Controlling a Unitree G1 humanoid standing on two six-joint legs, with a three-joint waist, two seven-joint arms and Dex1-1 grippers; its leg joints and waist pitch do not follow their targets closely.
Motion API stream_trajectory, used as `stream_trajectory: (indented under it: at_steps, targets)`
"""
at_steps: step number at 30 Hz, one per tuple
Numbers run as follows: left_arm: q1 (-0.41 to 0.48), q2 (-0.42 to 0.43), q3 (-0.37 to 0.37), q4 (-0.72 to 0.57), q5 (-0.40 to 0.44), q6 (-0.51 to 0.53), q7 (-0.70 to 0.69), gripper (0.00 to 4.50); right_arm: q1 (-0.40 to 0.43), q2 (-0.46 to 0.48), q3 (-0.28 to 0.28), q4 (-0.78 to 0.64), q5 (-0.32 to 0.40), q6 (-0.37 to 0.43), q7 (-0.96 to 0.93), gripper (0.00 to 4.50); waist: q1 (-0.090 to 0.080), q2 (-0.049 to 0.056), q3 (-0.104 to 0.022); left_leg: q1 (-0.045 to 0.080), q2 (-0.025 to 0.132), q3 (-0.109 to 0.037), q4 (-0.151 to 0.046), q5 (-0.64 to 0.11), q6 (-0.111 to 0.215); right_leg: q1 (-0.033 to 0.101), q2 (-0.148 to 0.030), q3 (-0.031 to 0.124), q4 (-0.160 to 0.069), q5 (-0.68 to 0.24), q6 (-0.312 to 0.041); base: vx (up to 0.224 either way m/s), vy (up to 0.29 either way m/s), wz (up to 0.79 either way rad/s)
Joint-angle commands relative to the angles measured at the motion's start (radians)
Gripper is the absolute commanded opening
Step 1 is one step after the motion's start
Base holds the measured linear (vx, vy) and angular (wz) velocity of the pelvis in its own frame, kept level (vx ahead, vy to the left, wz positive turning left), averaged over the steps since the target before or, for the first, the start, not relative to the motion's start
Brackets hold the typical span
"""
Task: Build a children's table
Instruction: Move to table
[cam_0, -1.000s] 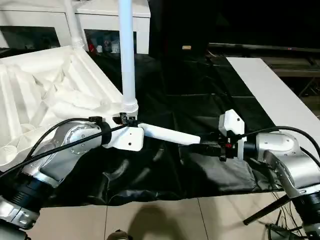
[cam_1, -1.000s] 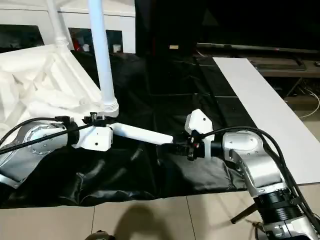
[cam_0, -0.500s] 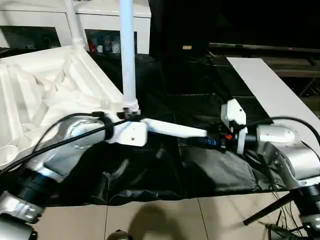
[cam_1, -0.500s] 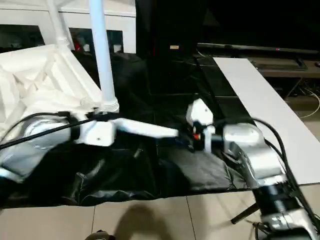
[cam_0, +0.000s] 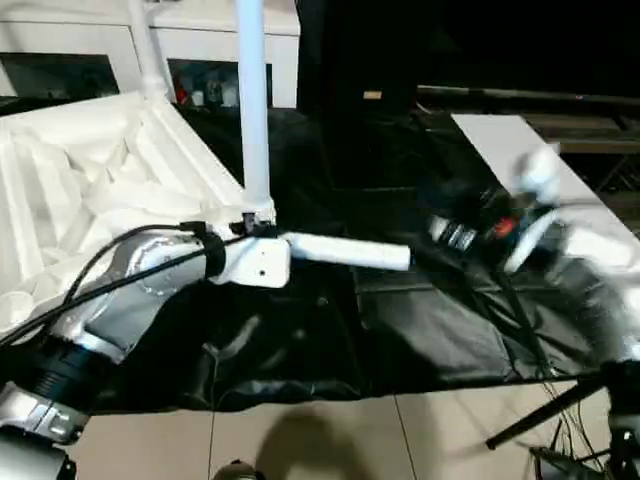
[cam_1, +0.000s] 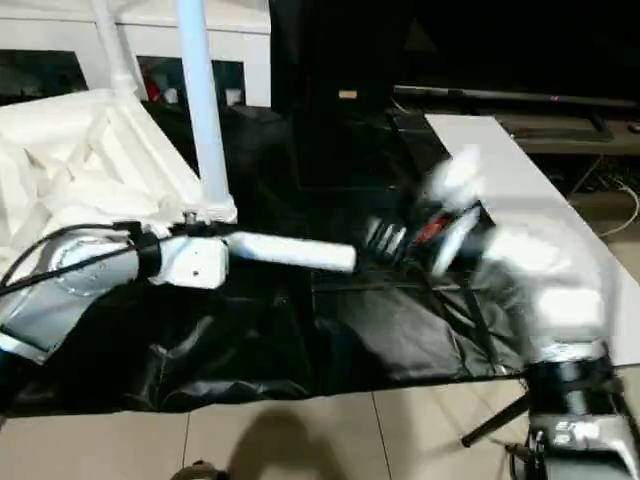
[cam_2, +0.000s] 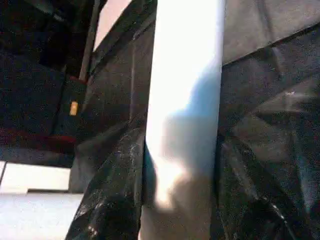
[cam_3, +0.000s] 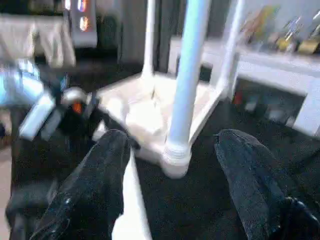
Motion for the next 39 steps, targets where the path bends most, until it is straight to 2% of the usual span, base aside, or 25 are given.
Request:
stream_trajectory:
  at_steps: [1,4,7,8,9,10,11,12,13,15,16,17,19,22,23,27,32,34,35,39]
  targets:
    - [-0.004,-0.007,0.048,-0.025,-0.060,0.030,0.018,1.68,0.008,0.019,-0.068,-0.010,0.052,0.020,-0.052,3.01,0.003,0.012,-0.067,0.029,0.062,-0.023,-0.074,-0.195,-0.005,0.028,-0.080,0.048,-0.061,-0.051,-0.235,0.000,0.000,0.00]
    - [0.002,-0.010,0.083,-0.050,-0.095,0.050,0.022,1.68,0.014,0.038,-0.106,-0.012,0.079,0.018,-0.098,3.01,0.003,0.010,-0.067,0.029,0.061,-0.023,-0.075,-0.207,-0.014,0.028,-0.079,0.046,-0.062,-0.069,-0.239,0.000,0.000,0.00]
    - [0.008,-0.019,0.115,-0.065,-0.133,0.071,0.026,1.67,0.019,0.046,-0.118,-0.013,0.083,0.022,-0.121,3.01,0.003,0.011,-0.066,0.030,0.061,-0.023,-0.076,-0.212,-0.020,0.027,-0.078,0.046,-0.064,-0.082,-0.234,0.000,0.000,0.00]
    - [0.002,-0.048,0.158,-0.077,-0.191,0.107,0.038,1.67,0.032,0.046,-0.099,-0.009,0.053,0.021,-0.131,3.01,0.002,0.012,-0.066,0.029,0.060,-0.021,-0.075,-0.213,-0.025,0.027,-0.078,0.046,-0.063,-0.082,-0.235,0.000,0.000,0.00]
    - [0.002,-0.048,0.158,-0.077,-0.191,0.107,0.038,1.66,0.032,0.046,-0.099,-0.009,0.053,0.021,-0.131,3.01,0.004,0.012,-0.066,0.031,0.061,-0.021,-0.075,-0.215,-0.026,0.026,-0.078,0.046,-0.064,-0.080,-0.238,0.000,0.000,0.00]
    - [-0.015,-0.087,0.203,-0.097,-0.254,0.157,0.057,1.66,0.058,0.046,-0.063,-0.012,0.012,0.005,-0.132,3.01,0.005,0.009,-0.066,0.029,0.060,-0.022,-0.075,-0.217,-0.023,0.028,-0.078,0.046,-0.065,-0.083,-0.235,0.000,0.000,0.00]
    - [-0.015,-0.087,0.203,-0.097,-0.254,0.157,0.057,1.66,0.058,0.046,-0.063,-0.012,0.012,0.005,-0.132,3.01,0.005,0.009,-0.065,0.028,0.060,-0.021,-0.074,-0.213,-0.027,0.028,-0.078,0.047,-0.063,-0.083,-0.233,0.000,0.000,0.00]
    - [-0.023,-0.108,0.223,-0.113,-0.291,0.196,0.062,1.66,0.068,0.049,-0.047,-0.013,-0.008,-0.005,-0.138,3.01,0.006,0.009,-0.065,0.026,0.060,-0.022,-0.075,-0.218,-0.027,0.029,-0.080,0.047,-0.066,-0.094,-0.233,0.000,0.000,0.00]
    - [-0.046,-0.157,0.267,-0.159,-0.381,0.294,0.080,1.66,0.083,0.066,-0.016,-0.019,-0.030,-0.002,-0.166,3.01,0.005,0.009,-0.065,0.026,0.061,-0.021,-0.075,-0.214,-0.031,0.030,-0.082,0.047,-0.064,-0.096,-0.234,0.000,0.000,0.00]
    - [-0.056,-0.176,0.281,-0.181,-0.416,0.336,0.085,1.66,0.089,0.072,0.005,-0.018,-0.058,-0.027,-0.177,3.01,0.006,0.008,-0.064,0.027,0.058,-0.022,-0.074,-0.217,-0.031,0.028,-0.080,0.046,-0.068,-0.110,-0.240,0.000,0.000,0.00]
    - [-0.068,-0.203,0.301,-0.215,-0.477,0.399,0.096,1.66,0.094,0.087,0.026,-0.019,-0.076,-0.038,-0.192,3.01,0.005,0.005,-0.064,0.026,0.058,-0.022,-0.074,-0.217,-0.026,0.030,-0.081,0.047,-0.069,-0.113,-0.237,0.000,0.000,0.00]
    - [-0.075,-0.217,0.312,-0.236,-0.514,0.438,0.101,1.66,0.095,0.093,0.040,-0.019,-0.091,-0.049,-0.199,3.01,0.005,0.006,-0.064,0.025,0.060,-0.022,-0.074,-0.208,-0.025,0.030,-0.081,0.047,-0.067,-0.103,-0.239,0.000,0.000,0.00]
    - [-0.087,-0.240,0.332,-0.267,-0.571,0.492,0.115,1.66,0.093,0.111,0.046,-0.026,-0.082,-0.039,-0.209,3.01,0.005,0.005,-0.063,0.025,0.058,-0.020,-0.072,-0.198,-0.021,0.030,-0.079,0.048,-0.066,-0.095,-0.240,0.000,0.000,0.00]
    - [-0.116,-0.266,0.372,-0.311,-0.671,0.583,0.131,1.64,0.091,0.132,0.090,-0.038,-0.125,-0.062,-0.224,3.01,0.005,0.004,-0.063,0.022,0.055,-0.021,-0.072,-0.194,-0.016,0.032,-0.075,0.048,-0.069,-0.109,-0.228,0.000,0.000,0.00]
    - [-0.118,-0.267,0.374,-0.312,-0.675,0.587,0.132,1.64,0.092,0.134,0.093,-0.039,-0.127,-0.062,-0.225,3.01,0.003,0.002,-0.062,0.022,0.056,-0.020,-0.073,-0.198,-0.016,0.031,-0.075,0.048,-0.071,-0.117,-0.224,0.000,0.000,0.00]
    - [-0.141,-0.277,0.416,-0.345,-0.720,0.667,0.148,1.63,0.093,0.158,0.113,-0.054,-0.126,-0.062,-0.231,3.01,-0.001,0.005,-0.062,0.025,0.058,-0.022,-0.075,-0.212,-0.022,0.031,-0.075,0.049,-0.073,-0.142,-0.206,0.000,0.000,0.00]
    - [-0.178,-0.308,0.471,-0.368,-0.843,0.798,0.232,1.63,0.098,0.173,0.170,-0.073,-0.159,-0.079,-0.222,3.01,-0.001,0.005,-0.060,0.024,0.056,-0.021,-0.075,-0.212,-0.028,0.030,-0.072,0.049,-0.074,-0.139,-0.207,0.000,0.000,0.00]
    - [-0.198,-0.346,0.495,-0.356,-0.880,0.858,0.288,1.63,0.098,0.183,0.188,-0.081,-0.150,-0.065,-0.211,3.01,-0.001,0.002,-0.059,0.024,0.056,-0.021,-0.075,-0.218,-0.032,0.030,-0.072,0.050,-0.076,-0.149,-0.204,0.000,0.000,0.00]
    - [-0.204,-0.372,0.500,-0.347,-0.893,0.892,0.312,1.63,0.092,0.195,0.194,-0.076,-0.144,-0.057,-0.211,3.30,0.001,0.001,-0.059,0.025,0.057,-0.022,-0.075,-0.218,-0.031,0.030,-0.074,0.050,-0.076,-0.151,-0.204,0.000,0.000,0.00]
    - [-0.199,-0.404,0.486,-0.335,-0.897,0.916,0.319,1.63,0.075,0.217,0.186,-0.068,-0.127,-0.050,-0.217,3.54,0.001,-0.002,-0.061,0.023,0.057,-0.023,-0.076,-0.206,-0.028,0.032,-0.074,0.051,-0.079,-0.157,-0.184,0.000,0.000,0.00]
